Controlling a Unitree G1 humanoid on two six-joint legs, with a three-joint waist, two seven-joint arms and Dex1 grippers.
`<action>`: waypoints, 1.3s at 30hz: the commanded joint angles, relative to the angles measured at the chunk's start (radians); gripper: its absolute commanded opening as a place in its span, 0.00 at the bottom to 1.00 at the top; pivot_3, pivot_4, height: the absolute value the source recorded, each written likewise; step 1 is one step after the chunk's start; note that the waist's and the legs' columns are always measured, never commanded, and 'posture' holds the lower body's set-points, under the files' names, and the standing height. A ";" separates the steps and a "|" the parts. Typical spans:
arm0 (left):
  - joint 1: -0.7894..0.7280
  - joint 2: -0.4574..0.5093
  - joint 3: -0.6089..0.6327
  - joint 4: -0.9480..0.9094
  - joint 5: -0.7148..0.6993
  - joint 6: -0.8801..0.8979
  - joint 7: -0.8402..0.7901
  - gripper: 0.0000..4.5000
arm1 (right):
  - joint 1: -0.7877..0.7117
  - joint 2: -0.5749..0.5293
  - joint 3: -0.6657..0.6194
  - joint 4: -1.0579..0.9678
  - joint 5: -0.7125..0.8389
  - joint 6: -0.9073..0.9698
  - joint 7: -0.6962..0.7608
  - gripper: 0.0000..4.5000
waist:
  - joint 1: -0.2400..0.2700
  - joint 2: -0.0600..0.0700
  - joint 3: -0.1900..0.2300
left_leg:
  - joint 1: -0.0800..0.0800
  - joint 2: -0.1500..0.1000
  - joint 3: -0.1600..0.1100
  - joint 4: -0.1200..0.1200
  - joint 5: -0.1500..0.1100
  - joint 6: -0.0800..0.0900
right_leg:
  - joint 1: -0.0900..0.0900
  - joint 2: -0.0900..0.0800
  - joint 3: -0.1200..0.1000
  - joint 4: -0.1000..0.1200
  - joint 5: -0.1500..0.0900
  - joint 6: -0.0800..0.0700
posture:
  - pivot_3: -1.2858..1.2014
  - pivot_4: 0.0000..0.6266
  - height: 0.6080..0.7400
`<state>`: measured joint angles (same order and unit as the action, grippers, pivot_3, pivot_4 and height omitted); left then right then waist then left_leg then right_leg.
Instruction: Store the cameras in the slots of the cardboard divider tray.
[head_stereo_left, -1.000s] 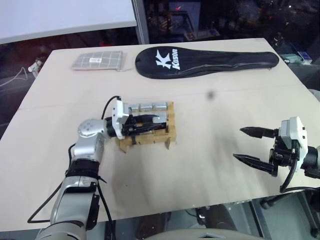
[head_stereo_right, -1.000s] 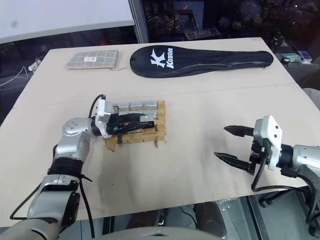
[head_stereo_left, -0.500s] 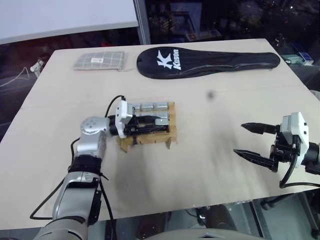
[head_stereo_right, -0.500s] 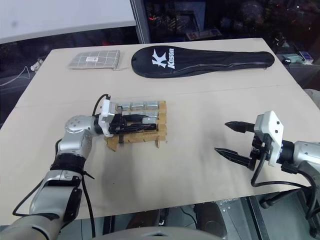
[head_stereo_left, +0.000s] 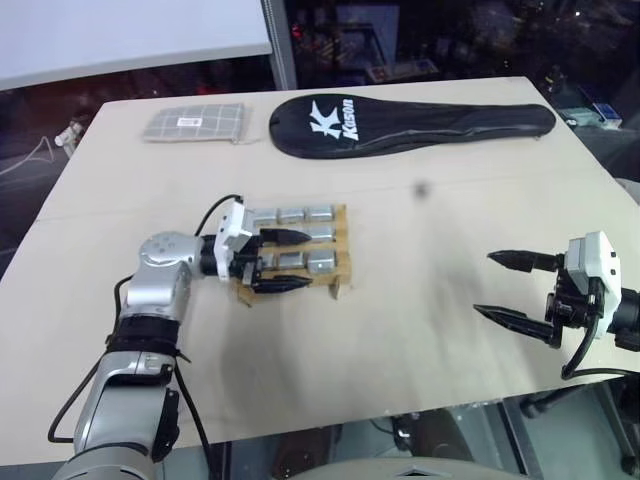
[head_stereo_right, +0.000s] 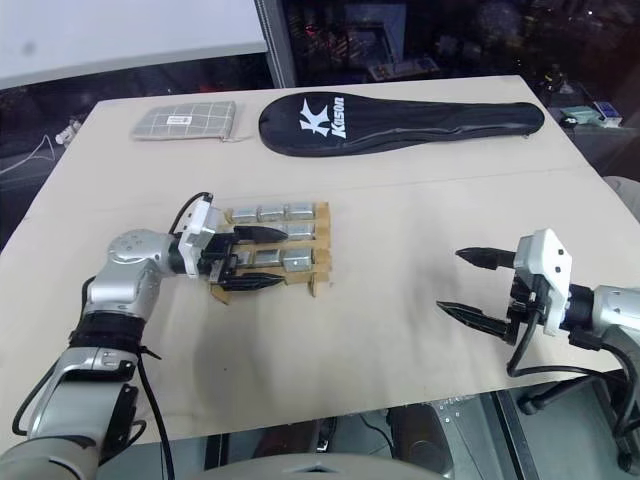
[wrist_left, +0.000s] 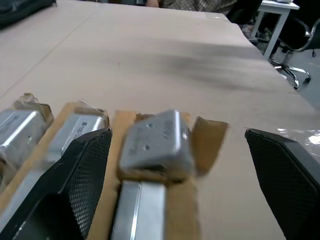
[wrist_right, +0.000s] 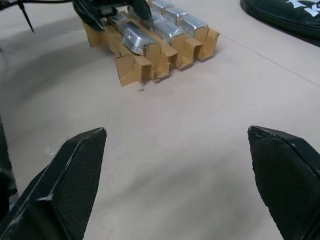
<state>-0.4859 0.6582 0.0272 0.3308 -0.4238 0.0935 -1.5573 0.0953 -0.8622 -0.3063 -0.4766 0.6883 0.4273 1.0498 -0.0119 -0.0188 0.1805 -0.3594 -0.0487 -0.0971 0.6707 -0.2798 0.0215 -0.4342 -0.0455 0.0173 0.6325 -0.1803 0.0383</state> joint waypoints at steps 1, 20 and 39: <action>0.036 0.033 0.034 -0.113 -0.029 0.013 0.022 0.99 | -0.023 0.015 0.015 0.010 -0.009 -0.034 0.015 1.00 | 0.001 0.000 0.000 | 0.000 0.000 -0.002 0.000 0.000 0.000 | 0.000 0.000 0.000 -0.001 0.000 0.000 | 0.52 0.24 1.00; 0.231 0.335 0.323 -0.416 -0.158 0.216 0.134 0.99 | -0.488 0.231 0.429 0.159 -0.299 -0.117 -0.068 1.00 | -0.005 0.000 0.002 | -0.002 0.001 -0.003 -0.002 0.000 0.000 | -0.002 0.000 -0.001 -0.005 0.001 0.001 | 0.52 0.24 1.00; 0.634 0.462 0.720 -0.576 -0.189 0.339 0.036 0.99 | -0.924 0.592 0.823 0.739 -0.721 -0.446 -0.045 1.00 | -0.027 0.001 0.003 | -0.020 0.000 -0.004 -0.003 0.003 -0.006 | -0.020 0.000 -0.002 -0.005 0.006 -0.006 | 0.52 0.24 1.00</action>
<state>0.1438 1.1132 0.7038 -0.2277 -0.5939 0.4384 -1.5136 -0.8062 -0.2675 0.5127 0.2535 -0.0148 0.0134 0.9900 -0.0387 -0.0177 0.1832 -0.3788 -0.0486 -0.1014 0.6673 -0.2770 0.0155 -0.4544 -0.0458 0.0148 0.6274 -0.1742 0.0318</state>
